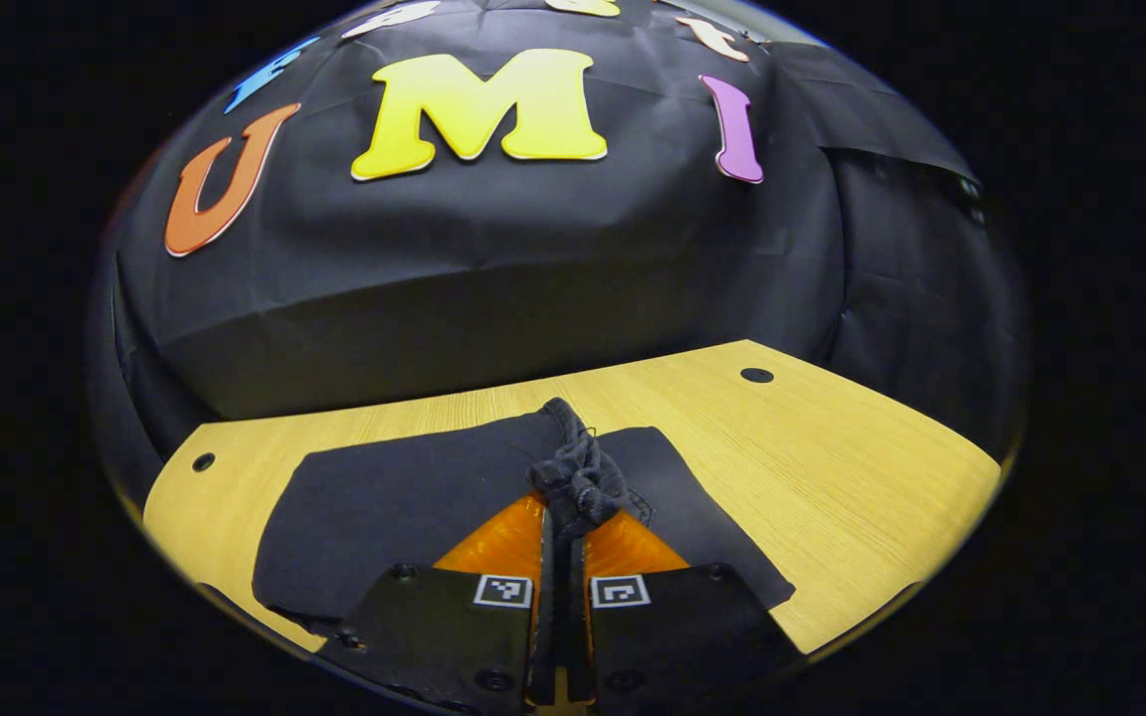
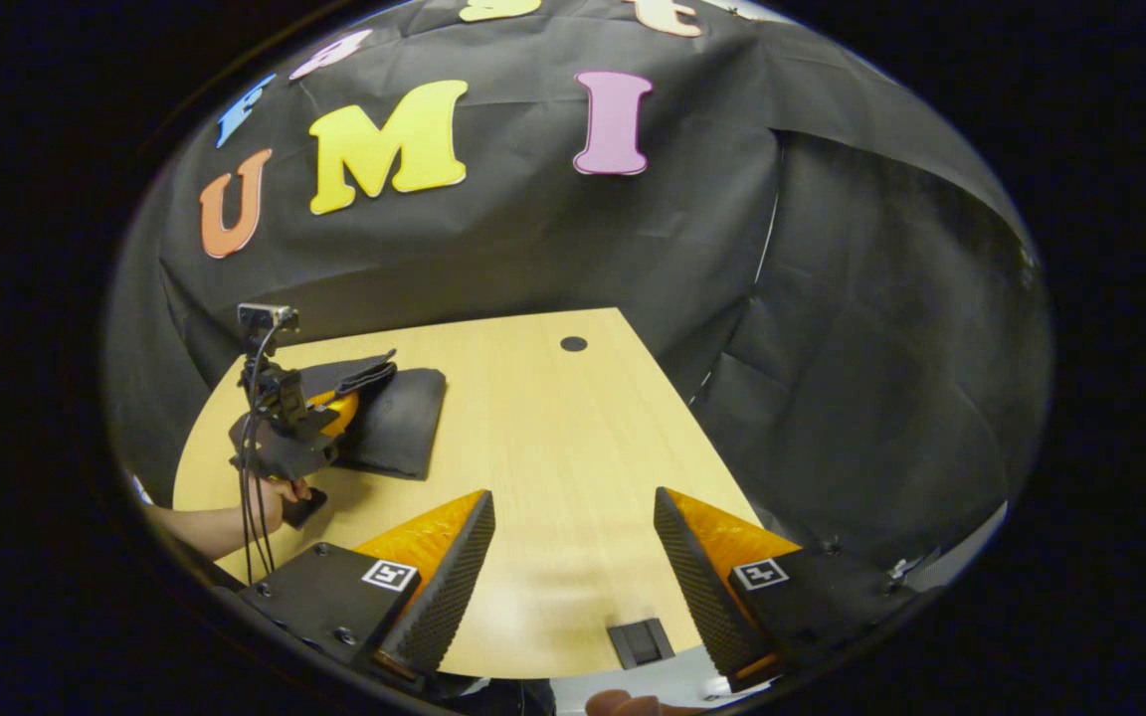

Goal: Grasp the waist and the cuffs of the jeans and fold them to make the two legs overlap; first hold the waist and fold one-third of the jeans toward the cuffs, then hold the cuffs and fold the remaining one-third in the same direction to finish folding.

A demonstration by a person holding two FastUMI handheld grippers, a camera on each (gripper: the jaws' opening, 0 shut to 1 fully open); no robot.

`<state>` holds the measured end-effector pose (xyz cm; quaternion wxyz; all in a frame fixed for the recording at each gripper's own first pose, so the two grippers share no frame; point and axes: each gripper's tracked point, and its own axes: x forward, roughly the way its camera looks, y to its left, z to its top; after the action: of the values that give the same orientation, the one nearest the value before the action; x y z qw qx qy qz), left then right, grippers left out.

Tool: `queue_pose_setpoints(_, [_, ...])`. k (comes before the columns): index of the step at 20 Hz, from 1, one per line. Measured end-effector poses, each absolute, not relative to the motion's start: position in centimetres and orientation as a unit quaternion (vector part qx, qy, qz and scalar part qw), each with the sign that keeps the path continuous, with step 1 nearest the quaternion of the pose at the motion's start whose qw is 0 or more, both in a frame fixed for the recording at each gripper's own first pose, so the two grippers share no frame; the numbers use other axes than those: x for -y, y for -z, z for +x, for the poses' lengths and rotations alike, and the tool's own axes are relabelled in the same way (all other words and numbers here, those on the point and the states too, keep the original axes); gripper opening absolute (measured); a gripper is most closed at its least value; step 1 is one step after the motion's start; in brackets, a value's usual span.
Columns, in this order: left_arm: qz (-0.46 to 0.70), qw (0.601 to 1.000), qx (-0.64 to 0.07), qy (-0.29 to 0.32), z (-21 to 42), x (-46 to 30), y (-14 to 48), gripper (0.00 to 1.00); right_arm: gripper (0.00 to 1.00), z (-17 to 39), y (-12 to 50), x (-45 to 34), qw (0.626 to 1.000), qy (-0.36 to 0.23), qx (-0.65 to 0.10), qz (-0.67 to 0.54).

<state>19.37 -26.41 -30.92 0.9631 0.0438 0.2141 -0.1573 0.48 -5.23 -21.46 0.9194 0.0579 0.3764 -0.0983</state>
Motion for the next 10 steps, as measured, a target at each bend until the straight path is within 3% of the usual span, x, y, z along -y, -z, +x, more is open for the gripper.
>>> queue_pose_setpoints(4, [0.028,0.961,-0.231,0.147,18.8,27.1,32.9,0.15,0.99,0.4,21.4,5.0,0.919,0.081,-0.382,0.057])
queue_pose_setpoints(6, [0.02,0.961,-0.237,0.143,18.9,27.4,33.1,0.24,0.98,0.4,21.4,5.0,0.919,0.072,-0.383,0.052])
queue_pose_setpoints(7, [0.011,0.959,-0.239,0.149,18.6,27.9,33.3,0.35,0.99,0.5,21.4,4.9,0.92,0.068,-0.382,0.053])
queue_pose_setpoints(8, [-0.004,0.958,-0.24,0.157,18.3,28.6,33.1,0.33,0.99,0.6,21.3,4.8,0.921,0.065,-0.38,0.054])
queue_pose_setpoints(10, [-0.008,0.958,-0.243,0.15,18.2,28.7,32.8,0.77,0.99,0.9,21.3,4.5,0.923,0.059,-0.376,0.054])
